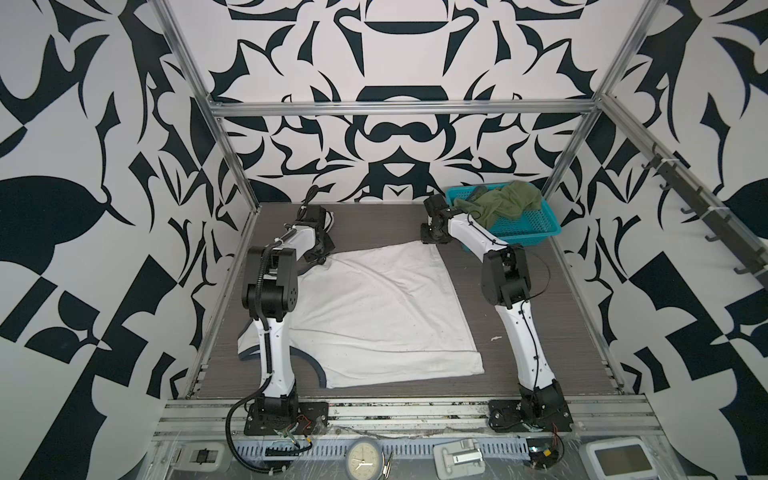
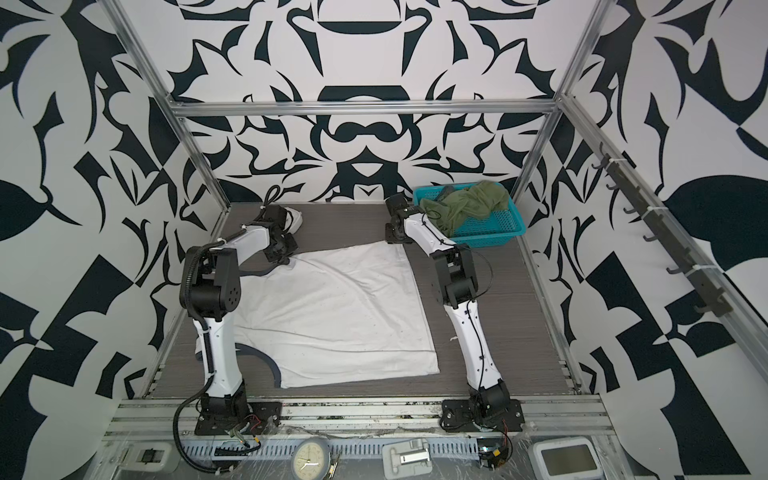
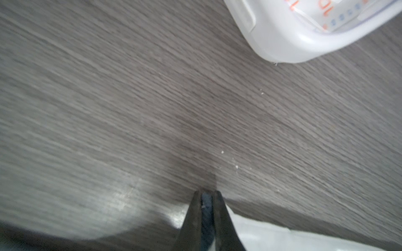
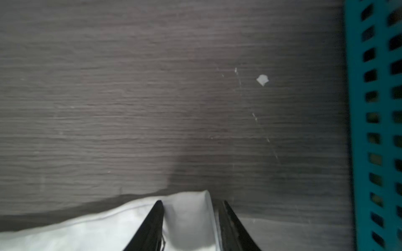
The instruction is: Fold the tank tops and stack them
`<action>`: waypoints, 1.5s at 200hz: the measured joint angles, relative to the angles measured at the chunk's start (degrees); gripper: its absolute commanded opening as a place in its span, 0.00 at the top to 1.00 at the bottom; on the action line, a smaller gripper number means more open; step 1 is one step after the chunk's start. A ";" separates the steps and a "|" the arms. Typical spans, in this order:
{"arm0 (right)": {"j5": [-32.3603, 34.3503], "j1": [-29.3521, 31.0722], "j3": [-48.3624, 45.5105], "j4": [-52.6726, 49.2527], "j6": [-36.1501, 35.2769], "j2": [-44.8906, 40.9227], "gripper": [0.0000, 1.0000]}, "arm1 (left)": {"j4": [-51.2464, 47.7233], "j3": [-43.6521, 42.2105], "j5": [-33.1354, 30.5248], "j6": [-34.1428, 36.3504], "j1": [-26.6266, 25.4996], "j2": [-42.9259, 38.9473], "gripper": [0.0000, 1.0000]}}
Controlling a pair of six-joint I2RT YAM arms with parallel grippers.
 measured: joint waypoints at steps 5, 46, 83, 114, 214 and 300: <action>-0.02 -0.02 0.42 -0.07 -0.22 0.07 0.64 | 0.07 -0.02 0.04 0.00 0.00 0.00 0.89; 0.55 -0.07 2.43 -0.50 -2.69 1.16 0.88 | 1.81 -0.76 0.90 -0.02 0.00 -0.17 0.90; 3.82 -0.20 2.62 -0.98 -5.14 1.11 1.00 | 4.04 -2.36 1.79 -0.02 -0.02 -1.09 0.95; 5.73 -0.57 -2.80 1.07 -6.78 -2.91 1.00 | 4.98 -3.08 0.92 0.28 -1.20 -2.99 0.96; 1.20 -5.11 -23.65 14.78 -4.87 -20.17 1.00 | 11.45 -6.62 -1.09 1.27 -4.57 -7.13 0.96; -3.96 -5.29 -43.71 25.75 -3.63 -30.86 1.00 | 18.91 -20.39 -0.59 1.27 -5.33 -17.31 0.94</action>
